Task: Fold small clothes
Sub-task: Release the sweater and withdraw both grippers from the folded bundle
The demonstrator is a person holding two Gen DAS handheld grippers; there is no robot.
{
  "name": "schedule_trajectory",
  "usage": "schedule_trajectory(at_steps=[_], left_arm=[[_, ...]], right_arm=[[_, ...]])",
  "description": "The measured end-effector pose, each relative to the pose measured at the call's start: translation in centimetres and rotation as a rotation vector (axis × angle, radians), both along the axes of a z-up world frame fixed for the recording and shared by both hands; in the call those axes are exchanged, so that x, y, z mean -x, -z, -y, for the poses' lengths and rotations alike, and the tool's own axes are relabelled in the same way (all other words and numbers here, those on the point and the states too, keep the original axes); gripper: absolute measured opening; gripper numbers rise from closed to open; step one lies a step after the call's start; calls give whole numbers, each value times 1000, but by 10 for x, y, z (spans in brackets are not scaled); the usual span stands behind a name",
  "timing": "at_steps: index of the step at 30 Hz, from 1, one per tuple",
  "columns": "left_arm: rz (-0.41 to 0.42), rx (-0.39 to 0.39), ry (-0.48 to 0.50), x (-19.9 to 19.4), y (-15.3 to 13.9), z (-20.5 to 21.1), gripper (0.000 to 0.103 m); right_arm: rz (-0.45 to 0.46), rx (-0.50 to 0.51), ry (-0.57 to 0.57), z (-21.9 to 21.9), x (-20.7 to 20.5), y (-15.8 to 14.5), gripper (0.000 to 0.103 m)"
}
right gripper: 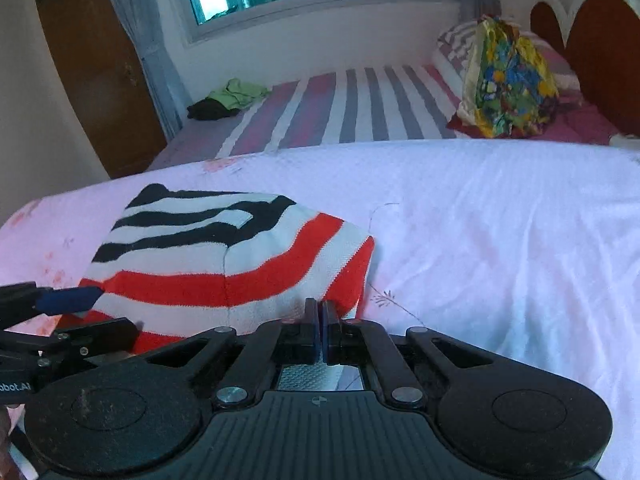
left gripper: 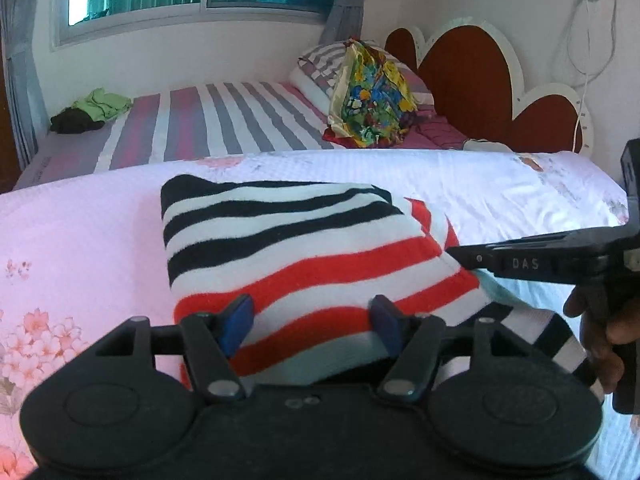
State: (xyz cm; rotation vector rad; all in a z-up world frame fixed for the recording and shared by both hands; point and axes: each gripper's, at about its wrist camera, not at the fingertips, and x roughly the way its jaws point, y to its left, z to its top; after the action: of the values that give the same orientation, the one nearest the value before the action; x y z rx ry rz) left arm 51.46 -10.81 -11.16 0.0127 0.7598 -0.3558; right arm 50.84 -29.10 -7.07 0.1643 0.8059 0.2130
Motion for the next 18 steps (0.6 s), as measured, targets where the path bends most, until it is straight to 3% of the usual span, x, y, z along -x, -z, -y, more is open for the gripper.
schedule_trajectory(at_steps=[3,4,5,7,15,18], left_arm=[[19,-22,-12,5,-2,1,67],[27,-40,-17,7,-3,4,68],[34,-59,-21,9,-3,7,68],[38,-85,-28,11,-3,12,68],[40,-88,-68,13,-6,14,67],[83,-49,-105,25,-19,2,68]], right_arm=[[16,-15,26,1,5,0,1],[21,-21,28,2,7,-1,9],[29,-29,27,2,11,-3,32],[57,24,56,3,14,-5,64],[57,-30,24,21,29,-4,64],[78,-133,19,38,39,-19,64]])
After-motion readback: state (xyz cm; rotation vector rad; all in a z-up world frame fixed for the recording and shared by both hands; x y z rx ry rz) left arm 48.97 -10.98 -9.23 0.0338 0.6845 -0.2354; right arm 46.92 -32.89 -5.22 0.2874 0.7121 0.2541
